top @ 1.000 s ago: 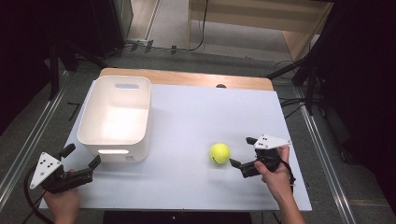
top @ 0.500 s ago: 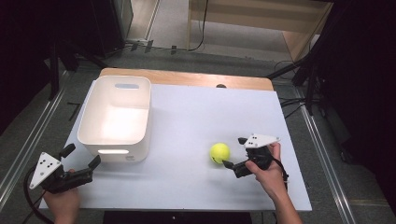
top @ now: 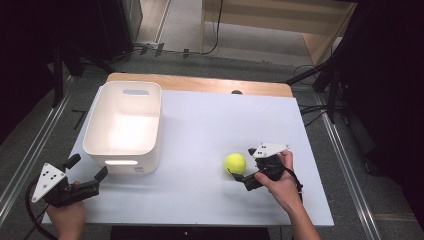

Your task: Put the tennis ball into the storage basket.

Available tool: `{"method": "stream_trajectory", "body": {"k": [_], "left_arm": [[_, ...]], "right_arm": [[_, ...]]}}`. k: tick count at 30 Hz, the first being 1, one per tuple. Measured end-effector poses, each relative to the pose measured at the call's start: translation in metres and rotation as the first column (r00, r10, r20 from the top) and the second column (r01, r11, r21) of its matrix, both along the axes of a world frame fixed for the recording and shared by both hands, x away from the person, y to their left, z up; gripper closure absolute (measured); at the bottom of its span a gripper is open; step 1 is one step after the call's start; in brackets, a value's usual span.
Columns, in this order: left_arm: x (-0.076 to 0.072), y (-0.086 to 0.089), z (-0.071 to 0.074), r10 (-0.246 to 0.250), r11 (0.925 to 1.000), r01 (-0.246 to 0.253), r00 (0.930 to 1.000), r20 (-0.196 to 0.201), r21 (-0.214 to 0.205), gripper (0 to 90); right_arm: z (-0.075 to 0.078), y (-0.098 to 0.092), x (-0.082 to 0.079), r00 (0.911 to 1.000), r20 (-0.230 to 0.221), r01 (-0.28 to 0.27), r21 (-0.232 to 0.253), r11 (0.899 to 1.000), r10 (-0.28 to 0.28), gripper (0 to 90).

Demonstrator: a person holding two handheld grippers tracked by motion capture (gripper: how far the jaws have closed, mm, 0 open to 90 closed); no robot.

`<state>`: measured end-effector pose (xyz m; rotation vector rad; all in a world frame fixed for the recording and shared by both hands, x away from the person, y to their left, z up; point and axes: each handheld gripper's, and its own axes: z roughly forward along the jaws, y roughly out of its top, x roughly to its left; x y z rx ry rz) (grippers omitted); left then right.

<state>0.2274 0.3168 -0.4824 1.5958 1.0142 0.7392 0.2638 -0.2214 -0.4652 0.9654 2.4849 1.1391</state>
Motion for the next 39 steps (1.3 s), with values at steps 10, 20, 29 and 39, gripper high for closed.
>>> {"method": "stream_trajectory", "body": {"k": [10,20,29,39], "left_arm": [[0.0,0.0,0.0,0.0,1.0,0.0,1.0,0.0,0.0,2.9],[0.0,0.0,0.0,-0.002,1.0,0.002,1.0,-0.001,-0.001,2.8],[0.0,0.0,0.0,-0.002,1.0,0.002,1.0,0.0,0.0,2.9],[0.0,0.0,0.0,-0.002,1.0,0.002,1.0,0.0,-0.005,2.9]], "right_arm": [[-0.003,0.011,0.004,0.9993,-0.029,-0.026,-0.01,1.0,0.025,0.0],[-0.008,0.017,0.009,0.9977,-0.06,-0.033,-0.021,0.999,0.032,0.0],[-0.014,0.02,0.015,0.9929,-0.117,0.014,-0.035,0.999,-0.018,0.0],[-0.018,0.024,0.017,0.9908,-0.127,0.039,-0.055,0.998,-0.046,6.5]]}}
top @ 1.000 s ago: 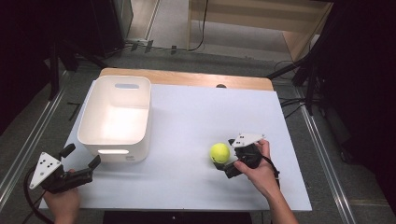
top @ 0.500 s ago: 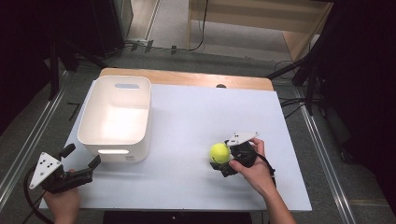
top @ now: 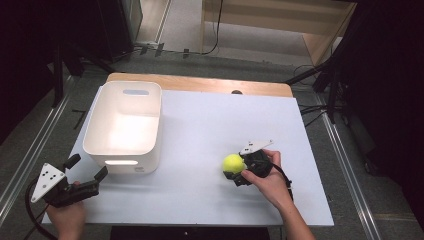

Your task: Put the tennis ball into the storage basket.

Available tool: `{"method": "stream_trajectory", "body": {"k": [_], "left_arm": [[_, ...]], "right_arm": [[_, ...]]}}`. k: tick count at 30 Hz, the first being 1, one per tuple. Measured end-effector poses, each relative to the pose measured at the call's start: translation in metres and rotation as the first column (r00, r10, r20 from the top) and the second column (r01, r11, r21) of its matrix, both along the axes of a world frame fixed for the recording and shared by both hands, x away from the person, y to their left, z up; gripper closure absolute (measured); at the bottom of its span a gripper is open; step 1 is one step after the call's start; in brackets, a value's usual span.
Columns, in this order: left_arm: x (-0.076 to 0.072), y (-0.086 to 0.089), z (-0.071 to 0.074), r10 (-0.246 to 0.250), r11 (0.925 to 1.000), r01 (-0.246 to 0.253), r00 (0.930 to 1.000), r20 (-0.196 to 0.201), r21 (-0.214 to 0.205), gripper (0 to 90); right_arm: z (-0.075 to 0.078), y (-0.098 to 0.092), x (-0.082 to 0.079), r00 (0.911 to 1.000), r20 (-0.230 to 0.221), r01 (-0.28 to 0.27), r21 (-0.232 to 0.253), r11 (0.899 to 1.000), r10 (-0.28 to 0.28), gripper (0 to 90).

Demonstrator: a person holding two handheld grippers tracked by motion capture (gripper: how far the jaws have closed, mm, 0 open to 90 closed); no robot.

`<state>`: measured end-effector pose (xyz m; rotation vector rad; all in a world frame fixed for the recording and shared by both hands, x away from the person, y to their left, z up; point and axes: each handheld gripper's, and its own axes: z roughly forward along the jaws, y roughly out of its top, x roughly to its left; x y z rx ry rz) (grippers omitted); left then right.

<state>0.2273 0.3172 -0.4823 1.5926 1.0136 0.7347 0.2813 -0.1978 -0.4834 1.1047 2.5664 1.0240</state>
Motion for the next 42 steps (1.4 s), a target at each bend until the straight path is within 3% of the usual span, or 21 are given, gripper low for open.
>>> {"method": "stream_trajectory", "body": {"k": [5,6,9,16,25,37,42], "left_arm": [[0.0,0.0,0.0,0.001,1.0,-0.001,1.0,0.0,0.0,2.9],[0.0,0.0,0.0,0.001,1.0,-0.001,1.0,0.0,0.0,2.8],[0.0,0.0,0.0,0.001,1.0,-0.001,1.0,0.0,-0.001,2.9],[0.0,0.0,0.0,0.0,1.0,0.0,1.0,0.0,-0.001,2.9],[0.0,0.0,0.0,0.001,1.0,-0.001,1.0,0.0,-0.001,2.9],[0.0,0.0,0.0,0.001,1.0,-0.001,1.0,0.0,-0.001,2.8],[0.0,0.001,0.0,-0.001,1.0,0.001,1.0,0.0,-0.003,2.9]], "right_arm": [[-0.005,0.004,0.001,0.9999,-0.013,0.01,-0.024,1.0,-0.01,6.5],[-0.007,0.004,0.002,0.9996,-0.017,0.024,-0.035,0.999,-0.025,11.9],[-0.011,0.005,0.004,0.9977,-0.024,0.062,-0.054,0.997,-0.064,13.5],[-0.012,0.003,0.007,0.9952,-0.051,0.082,-0.032,0.996,-0.084,23.3],[-0.009,0.002,0.006,0.9962,-0.049,0.07,-0.043,0.997,-0.072,23.7],[0.002,0.001,0.007,0.9985,-0.044,0.034,-0.001,0.999,-0.034,23.8],[0.007,0.004,0.01,0.9979,-0.065,0.007,0.01,1.0,-0.006,23.8]]}}
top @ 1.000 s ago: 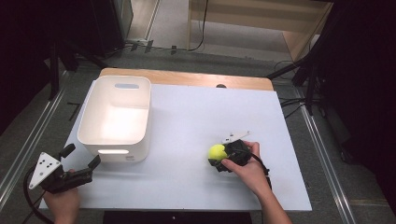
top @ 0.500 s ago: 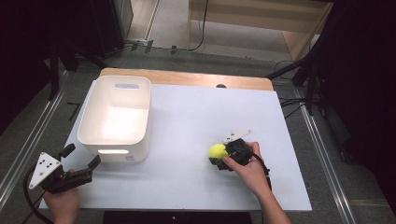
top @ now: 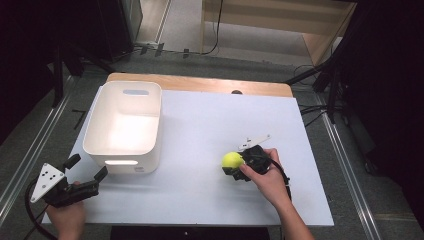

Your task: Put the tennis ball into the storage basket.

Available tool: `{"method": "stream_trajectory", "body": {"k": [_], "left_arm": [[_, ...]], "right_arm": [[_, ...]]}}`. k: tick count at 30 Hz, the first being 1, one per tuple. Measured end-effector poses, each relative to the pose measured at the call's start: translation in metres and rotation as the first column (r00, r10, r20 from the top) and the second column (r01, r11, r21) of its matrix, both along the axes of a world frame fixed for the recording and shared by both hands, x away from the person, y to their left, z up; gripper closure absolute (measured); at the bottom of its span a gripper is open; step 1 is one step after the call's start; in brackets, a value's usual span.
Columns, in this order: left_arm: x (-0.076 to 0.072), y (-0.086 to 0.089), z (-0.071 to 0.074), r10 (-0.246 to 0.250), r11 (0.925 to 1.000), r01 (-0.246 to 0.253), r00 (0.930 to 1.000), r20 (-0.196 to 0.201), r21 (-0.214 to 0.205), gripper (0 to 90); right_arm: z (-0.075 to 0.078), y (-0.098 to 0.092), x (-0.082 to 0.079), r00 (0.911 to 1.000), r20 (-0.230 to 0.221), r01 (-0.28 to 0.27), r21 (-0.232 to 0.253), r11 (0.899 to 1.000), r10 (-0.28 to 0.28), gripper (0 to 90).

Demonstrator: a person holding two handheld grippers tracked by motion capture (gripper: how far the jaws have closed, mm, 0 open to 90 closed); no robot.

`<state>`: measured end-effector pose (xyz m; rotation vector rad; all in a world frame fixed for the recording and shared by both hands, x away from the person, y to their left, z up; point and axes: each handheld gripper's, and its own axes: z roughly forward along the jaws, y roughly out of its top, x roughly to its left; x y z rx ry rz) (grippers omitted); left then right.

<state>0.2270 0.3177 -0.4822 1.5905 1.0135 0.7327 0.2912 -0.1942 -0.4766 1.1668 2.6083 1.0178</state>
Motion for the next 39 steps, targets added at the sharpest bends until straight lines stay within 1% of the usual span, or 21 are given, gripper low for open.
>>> {"method": "stream_trajectory", "body": {"k": [5,12,13,17,31,33,34,39], "left_arm": [[0.0,0.0,0.0,0.0,1.0,0.0,1.0,0.0,-0.001,2.8],[0.0,0.0,0.0,0.002,1.0,-0.002,1.0,-0.001,0.003,2.8],[0.0,0.0,0.0,0.001,1.0,-0.001,1.0,-0.001,0.003,2.8],[0.0,0.0,0.0,0.0,1.0,0.0,1.0,0.0,0.002,2.8],[0.0,0.0,0.0,-0.001,1.0,0.001,1.0,0.0,-0.003,2.9],[0.0,0.0,0.0,-0.002,1.0,0.002,1.0,0.0,-0.004,2.8],[0.0,0.0,0.0,-0.002,0.9999,0.002,1.0,0.005,-0.011,2.9],[0.0,0.0,0.0,-0.002,1.0,0.002,1.0,0.002,-0.01,2.8]], "right_arm": [[0.004,0.004,0.003,0.9999,0.015,-0.007,-0.004,1.0,0.007,23.8],[0.013,0.008,0.007,0.9994,0.027,-0.021,0.005,1.0,0.021,23.8],[0.015,0.008,0.008,0.9995,0.024,-0.022,0.008,1.0,0.021,23.8],[0.02,0.011,0.01,0.9989,0.037,-0.029,0.016,0.999,0.029,23.8],[0.033,0.026,0.018,0.9974,0.046,-0.057,0.028,0.998,0.055,23.8],[0.034,0.027,0.018,0.9974,0.046,-0.058,0.027,0.998,0.057,23.8],[0.035,0.029,0.019,0.997,0.047,-0.063,0.03,0.998,0.062,23.8],[0.037,0.033,0.021,0.9964,0.051,-0.07,0.03,0.997,0.068,23.8]]}}
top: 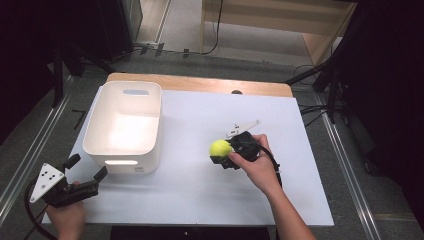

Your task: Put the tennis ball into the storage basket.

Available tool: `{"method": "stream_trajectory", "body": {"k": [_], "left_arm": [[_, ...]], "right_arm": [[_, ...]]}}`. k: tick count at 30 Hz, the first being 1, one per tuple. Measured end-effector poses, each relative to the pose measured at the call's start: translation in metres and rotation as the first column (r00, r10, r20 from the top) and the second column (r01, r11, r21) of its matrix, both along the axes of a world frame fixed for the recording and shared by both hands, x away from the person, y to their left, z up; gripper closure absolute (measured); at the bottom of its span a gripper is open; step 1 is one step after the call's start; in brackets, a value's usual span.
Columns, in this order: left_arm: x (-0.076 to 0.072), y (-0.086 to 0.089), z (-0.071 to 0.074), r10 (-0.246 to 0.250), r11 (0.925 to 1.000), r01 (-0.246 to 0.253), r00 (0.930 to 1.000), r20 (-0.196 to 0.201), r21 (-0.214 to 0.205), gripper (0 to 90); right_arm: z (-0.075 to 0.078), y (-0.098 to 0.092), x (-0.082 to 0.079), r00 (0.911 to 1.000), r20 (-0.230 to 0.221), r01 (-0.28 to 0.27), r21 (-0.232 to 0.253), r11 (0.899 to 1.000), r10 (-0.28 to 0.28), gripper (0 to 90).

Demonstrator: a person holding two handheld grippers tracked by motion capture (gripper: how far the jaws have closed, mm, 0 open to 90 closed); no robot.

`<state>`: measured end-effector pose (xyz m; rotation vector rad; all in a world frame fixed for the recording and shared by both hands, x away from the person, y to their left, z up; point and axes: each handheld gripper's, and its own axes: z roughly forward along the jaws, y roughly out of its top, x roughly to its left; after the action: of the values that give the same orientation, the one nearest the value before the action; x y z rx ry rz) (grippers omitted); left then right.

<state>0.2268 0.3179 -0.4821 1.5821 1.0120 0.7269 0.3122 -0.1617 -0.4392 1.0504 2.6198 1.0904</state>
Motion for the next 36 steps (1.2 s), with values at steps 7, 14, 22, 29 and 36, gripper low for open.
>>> {"method": "stream_trajectory", "body": {"k": [7,14,22,29,36], "left_arm": [[0.0,0.0,0.0,-0.001,1.0,0.001,1.0,0.0,-0.001,2.8],[0.0,0.001,0.0,-0.002,1.0,0.002,1.0,0.002,0.0,2.9],[0.0,0.001,0.0,-0.001,1.0,0.001,1.0,0.002,0.0,2.9],[0.0,0.001,0.0,-0.003,1.0,0.003,1.0,0.0,-0.001,2.8],[-0.001,0.001,0.001,-0.001,1.0,0.001,1.0,-0.002,0.0,2.9]], "right_arm": [[0.006,0.006,0.003,0.9997,0.008,-0.025,0.002,1.0,0.025,23.8],[0.01,0.01,0.006,0.9993,0.011,-0.035,0.008,0.999,0.035,23.9],[0.014,0.015,0.009,0.9985,0.022,-0.05,0.005,0.999,0.049,23.9],[0.018,0.021,0.012,0.9983,0.021,-0.055,0.007,0.998,0.055,23.9],[0.021,0.026,0.014,0.9974,0.028,-0.067,0.005,0.998,0.067,23.9]]}}
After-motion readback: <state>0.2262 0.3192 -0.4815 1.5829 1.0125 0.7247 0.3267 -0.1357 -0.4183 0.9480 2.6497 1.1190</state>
